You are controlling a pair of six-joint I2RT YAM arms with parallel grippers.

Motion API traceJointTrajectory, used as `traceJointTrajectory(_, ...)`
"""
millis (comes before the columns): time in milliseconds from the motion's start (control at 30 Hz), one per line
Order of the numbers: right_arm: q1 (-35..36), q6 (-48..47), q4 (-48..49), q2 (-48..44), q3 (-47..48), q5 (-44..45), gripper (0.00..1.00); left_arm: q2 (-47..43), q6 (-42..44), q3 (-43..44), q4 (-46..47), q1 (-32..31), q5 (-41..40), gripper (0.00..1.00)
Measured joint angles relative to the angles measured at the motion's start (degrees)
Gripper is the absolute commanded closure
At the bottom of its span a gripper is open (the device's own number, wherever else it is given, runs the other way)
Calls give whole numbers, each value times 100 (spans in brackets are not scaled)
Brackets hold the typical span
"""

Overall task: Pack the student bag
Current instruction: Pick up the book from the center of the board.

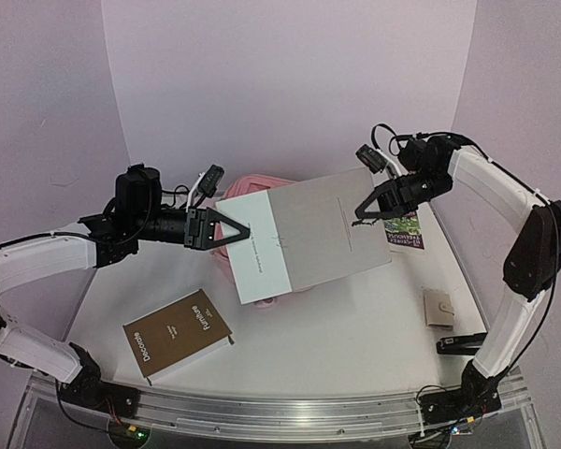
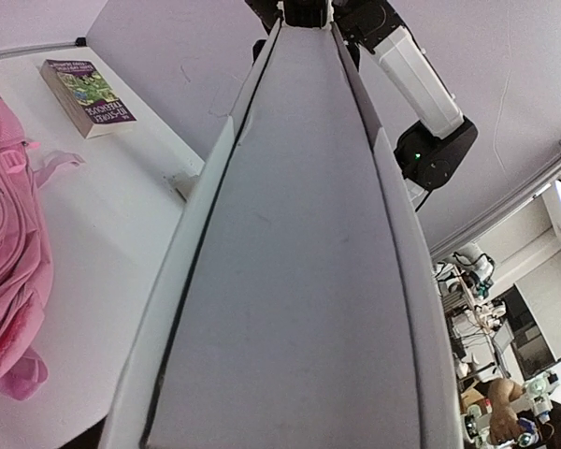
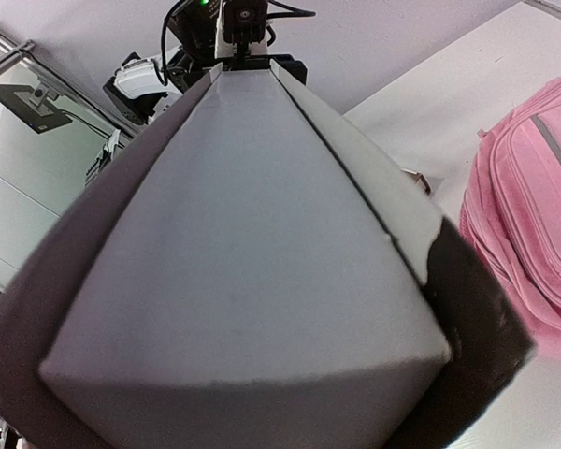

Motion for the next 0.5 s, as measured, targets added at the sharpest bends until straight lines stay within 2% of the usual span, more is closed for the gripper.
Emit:
traceJointTrajectory(100,0,17,0,0,0,8,85,145,-256,-126,462,1,120,45)
traceJointTrajectory(400,-9,77,4,73,152,5,84,382,-842,-350,1494,-6,365,41)
traceJointTrajectory(500,-9,106,4,163,202,-1,84,427,-935,-363,1665,-26,375,49)
